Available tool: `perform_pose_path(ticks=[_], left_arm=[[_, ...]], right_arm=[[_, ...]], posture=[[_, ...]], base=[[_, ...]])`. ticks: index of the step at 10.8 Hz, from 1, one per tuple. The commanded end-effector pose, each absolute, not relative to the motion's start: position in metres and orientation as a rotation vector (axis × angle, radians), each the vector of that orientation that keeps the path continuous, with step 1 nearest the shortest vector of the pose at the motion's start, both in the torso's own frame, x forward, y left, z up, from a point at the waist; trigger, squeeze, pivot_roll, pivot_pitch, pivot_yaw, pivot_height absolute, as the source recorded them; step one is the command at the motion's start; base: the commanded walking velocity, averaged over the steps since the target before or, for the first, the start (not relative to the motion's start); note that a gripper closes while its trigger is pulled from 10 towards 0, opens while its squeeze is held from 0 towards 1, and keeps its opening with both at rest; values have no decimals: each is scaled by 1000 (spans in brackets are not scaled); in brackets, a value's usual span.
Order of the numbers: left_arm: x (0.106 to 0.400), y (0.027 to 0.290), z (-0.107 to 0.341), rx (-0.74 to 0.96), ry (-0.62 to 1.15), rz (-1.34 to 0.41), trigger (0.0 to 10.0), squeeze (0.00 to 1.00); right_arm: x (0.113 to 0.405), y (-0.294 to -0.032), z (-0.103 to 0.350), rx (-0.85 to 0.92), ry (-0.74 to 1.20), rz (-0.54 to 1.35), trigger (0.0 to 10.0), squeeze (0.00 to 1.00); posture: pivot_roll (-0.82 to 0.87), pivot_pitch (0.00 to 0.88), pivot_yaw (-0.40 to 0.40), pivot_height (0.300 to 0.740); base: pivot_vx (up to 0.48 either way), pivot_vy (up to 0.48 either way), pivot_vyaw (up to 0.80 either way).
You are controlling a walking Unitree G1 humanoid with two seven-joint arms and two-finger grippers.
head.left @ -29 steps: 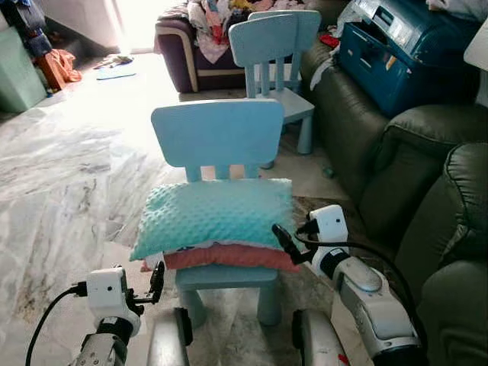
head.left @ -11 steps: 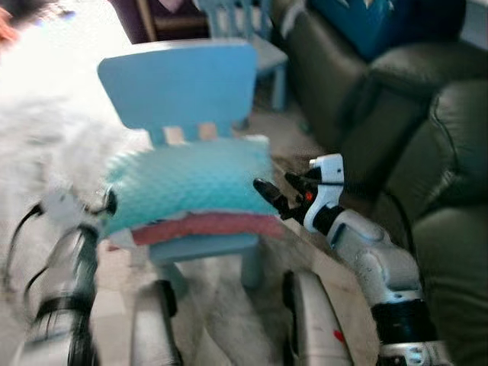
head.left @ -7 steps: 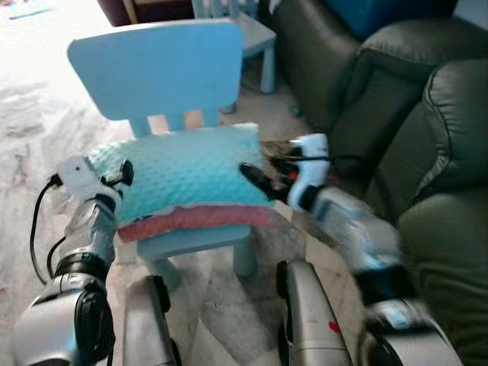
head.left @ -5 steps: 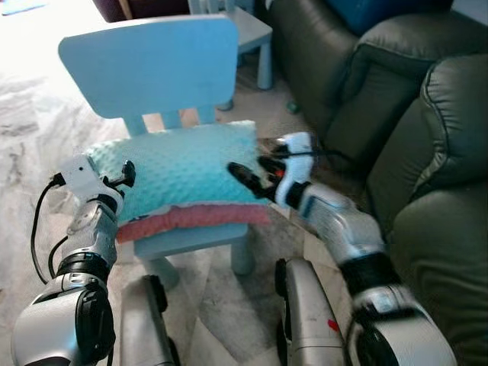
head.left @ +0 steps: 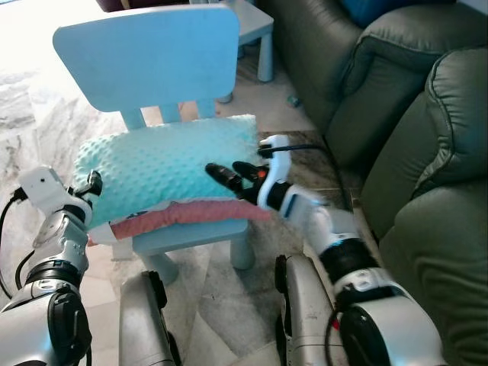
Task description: Move the pillow to the sofa
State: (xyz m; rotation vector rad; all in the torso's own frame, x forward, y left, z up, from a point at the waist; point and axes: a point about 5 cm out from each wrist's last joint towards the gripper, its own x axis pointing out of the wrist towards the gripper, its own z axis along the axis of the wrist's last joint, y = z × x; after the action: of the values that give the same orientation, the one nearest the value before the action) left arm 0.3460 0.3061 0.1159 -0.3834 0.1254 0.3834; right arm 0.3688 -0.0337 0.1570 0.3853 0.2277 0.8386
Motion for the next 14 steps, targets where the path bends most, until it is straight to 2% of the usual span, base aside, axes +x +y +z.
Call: perform_pose_path(ticks=[1, 2, 3, 5, 7, 9, 12, 14], left_arm=[[339, 313, 108, -438, 162, 388, 10000, 0], [341, 306, 105, -503, 164, 348, 10000, 0], [344, 300, 105, -502, 165, 308, 10000, 0], [350, 290, 107, -505, 173, 265, 10000, 0], [353, 287, 111, -518, 166, 252, 10000, 0], [353, 285, 108, -522, 193, 234, 10000, 0], [354, 274, 103, -505, 227, 160, 10000, 0], [352, 274, 100, -455, 251, 129, 10000, 0]], right_arm=[[370, -29, 151, 286, 220, 784, 10000, 0], [371, -24, 150, 170, 169, 735, 10000, 0], [372, -23, 150, 133, 141, 693, 10000, 0], [378, -31, 151, 164, 94, 571, 10000, 0], [380, -35, 143, 165, 139, 508, 10000, 0], [378, -29, 135, 161, 223, 503, 10000, 0], [375, -21, 132, 127, 231, 510, 10000, 0], [388, -38, 153, 168, 142, 407, 10000, 0]], posture=[[-203, 272, 5, 487], [-201, 273, 8, 487], [-201, 276, 7, 487], [-196, 284, 6, 487], [-170, 300, 7, 487], [-139, 317, 6, 487], [-110, 330, 11, 487], [-83, 334, 16, 487]], base=[[0, 0, 0], [0, 0, 0], [0, 0, 0], [0, 0, 0], [0, 0, 0], [0, 0, 0], [0, 0, 0], [0, 0, 0]])
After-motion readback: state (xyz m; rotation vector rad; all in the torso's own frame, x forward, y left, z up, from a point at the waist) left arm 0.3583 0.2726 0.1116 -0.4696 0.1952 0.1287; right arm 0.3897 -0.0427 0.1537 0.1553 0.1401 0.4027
